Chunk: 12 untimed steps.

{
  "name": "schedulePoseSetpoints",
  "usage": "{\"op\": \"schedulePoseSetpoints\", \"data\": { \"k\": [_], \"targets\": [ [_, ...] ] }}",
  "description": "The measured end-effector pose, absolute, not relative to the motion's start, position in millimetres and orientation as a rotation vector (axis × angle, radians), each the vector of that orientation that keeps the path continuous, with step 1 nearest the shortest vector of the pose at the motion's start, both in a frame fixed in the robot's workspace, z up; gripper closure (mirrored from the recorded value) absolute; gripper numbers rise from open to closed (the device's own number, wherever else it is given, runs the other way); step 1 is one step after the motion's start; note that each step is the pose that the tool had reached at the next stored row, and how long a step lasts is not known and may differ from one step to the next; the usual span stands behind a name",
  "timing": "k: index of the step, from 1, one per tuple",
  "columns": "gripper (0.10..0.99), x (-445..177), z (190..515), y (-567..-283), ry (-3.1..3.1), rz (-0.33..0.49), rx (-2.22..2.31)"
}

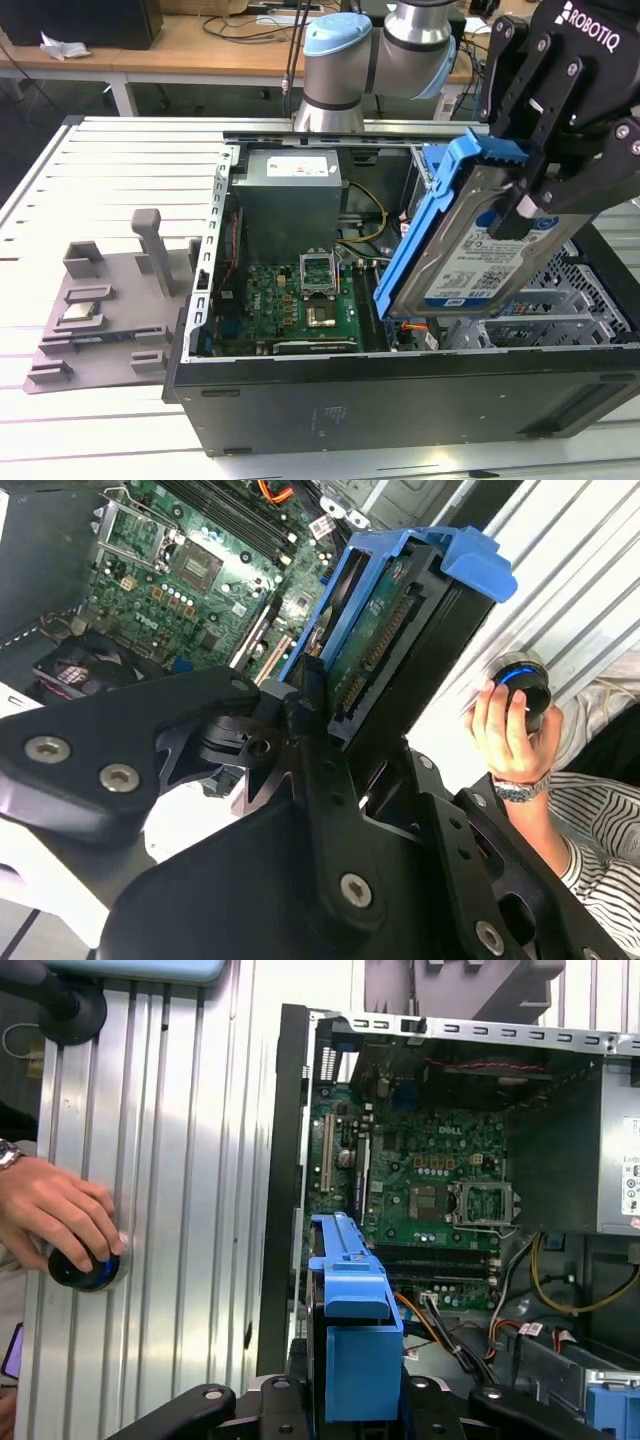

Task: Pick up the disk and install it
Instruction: 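Pick up the disk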

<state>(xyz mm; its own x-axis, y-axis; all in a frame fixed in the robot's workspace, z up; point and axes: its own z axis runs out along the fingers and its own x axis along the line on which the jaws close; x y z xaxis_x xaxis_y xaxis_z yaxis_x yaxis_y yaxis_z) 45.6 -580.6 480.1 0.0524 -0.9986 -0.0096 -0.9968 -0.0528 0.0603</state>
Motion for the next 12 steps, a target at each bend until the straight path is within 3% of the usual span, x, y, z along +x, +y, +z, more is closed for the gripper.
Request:
{"op": "schedulePoseSetpoints", "data": {
  "k": [12],
  "targets": [
    [0.725,46,480,-602,-2.136,-0.075,2.251]
  ]
}}
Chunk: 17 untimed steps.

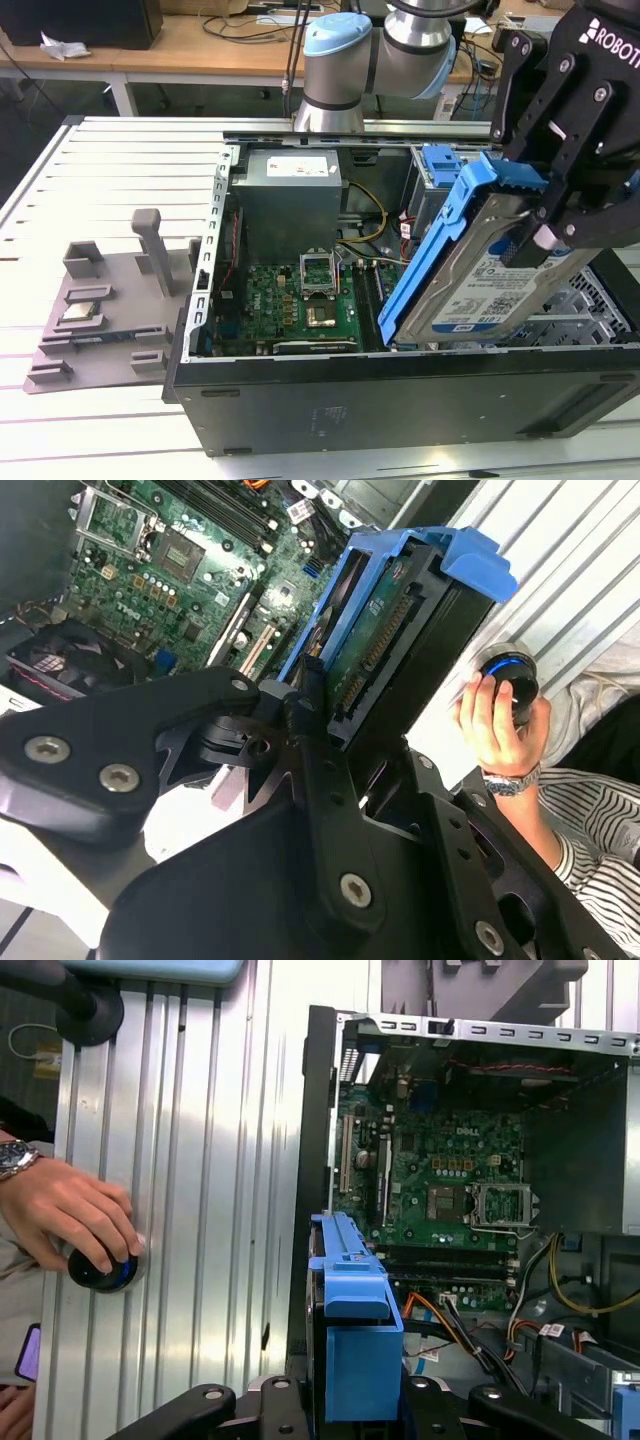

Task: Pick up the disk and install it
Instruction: 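Pick up the disk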

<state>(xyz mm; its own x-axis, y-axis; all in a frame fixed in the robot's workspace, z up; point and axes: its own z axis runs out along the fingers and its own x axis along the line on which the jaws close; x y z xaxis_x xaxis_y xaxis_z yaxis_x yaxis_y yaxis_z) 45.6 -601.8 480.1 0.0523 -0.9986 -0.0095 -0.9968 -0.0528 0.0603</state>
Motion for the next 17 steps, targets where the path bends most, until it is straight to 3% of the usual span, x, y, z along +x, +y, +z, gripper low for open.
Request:
{"op": "schedulePoseSetpoints", "data": {
  "k": [9,17],
  "targets": [
    [0.725,46,480,-610,-2.137,-0.076,2.251],
    [0.725,48,478,-598,-2.200,-0.079,2.192]
  ]
}}
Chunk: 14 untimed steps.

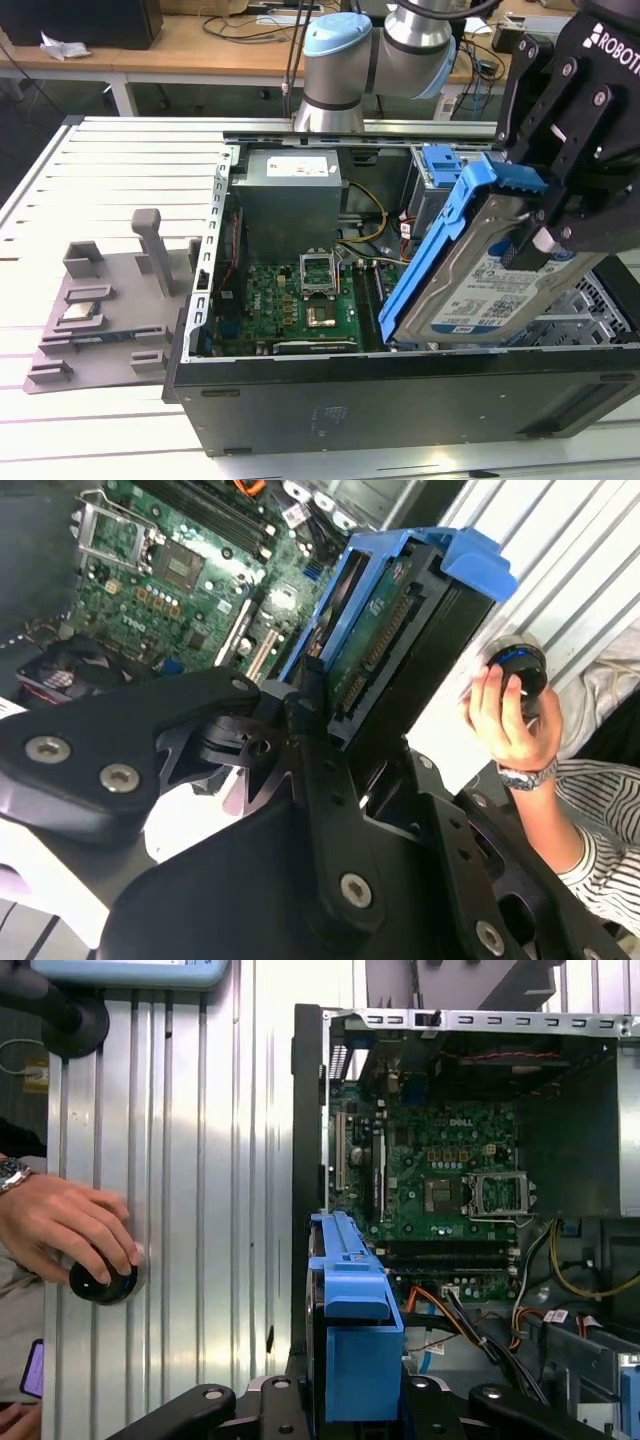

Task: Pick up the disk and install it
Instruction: 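Pick up the disk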

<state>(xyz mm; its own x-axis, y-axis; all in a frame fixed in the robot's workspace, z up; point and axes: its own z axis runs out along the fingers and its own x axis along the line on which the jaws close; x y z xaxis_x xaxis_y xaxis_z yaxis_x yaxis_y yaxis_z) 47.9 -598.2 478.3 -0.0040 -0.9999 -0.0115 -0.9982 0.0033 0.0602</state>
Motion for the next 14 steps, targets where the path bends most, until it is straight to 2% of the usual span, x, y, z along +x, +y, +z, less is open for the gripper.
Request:
{"op": "schedulePoseSetpoints", "data": {
  "k": [14],
  "targets": [
    [0.725,105,476,-567,-2.190,-0.067,2.181]
  ]
}}
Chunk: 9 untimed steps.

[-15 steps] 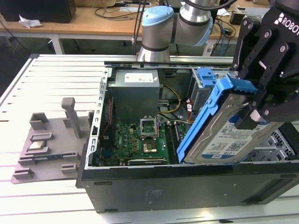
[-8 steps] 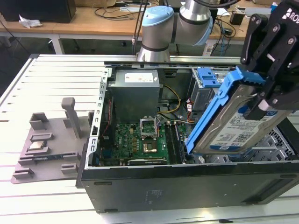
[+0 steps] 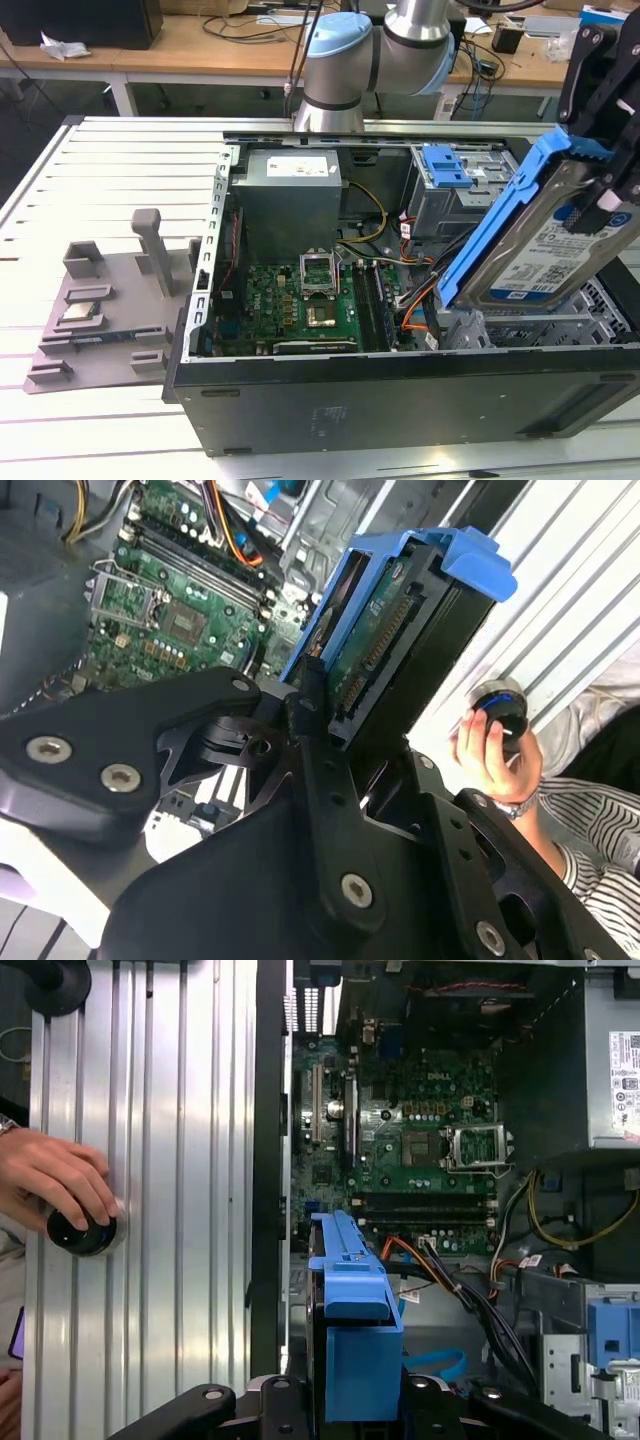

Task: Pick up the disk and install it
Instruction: 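Pick up the disk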

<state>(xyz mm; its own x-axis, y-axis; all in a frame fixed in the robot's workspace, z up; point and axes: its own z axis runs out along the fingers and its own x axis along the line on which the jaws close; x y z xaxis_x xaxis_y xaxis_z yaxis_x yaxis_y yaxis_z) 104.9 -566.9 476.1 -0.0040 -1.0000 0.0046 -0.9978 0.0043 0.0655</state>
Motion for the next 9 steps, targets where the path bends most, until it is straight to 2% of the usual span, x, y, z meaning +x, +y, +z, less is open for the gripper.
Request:
{"op": "schedulePoseSetpoints", "data": {
  "k": [9],
  "targets": [
    [0.725,120,472,-555,-2.187,-0.069,2.178]
  ]
}}
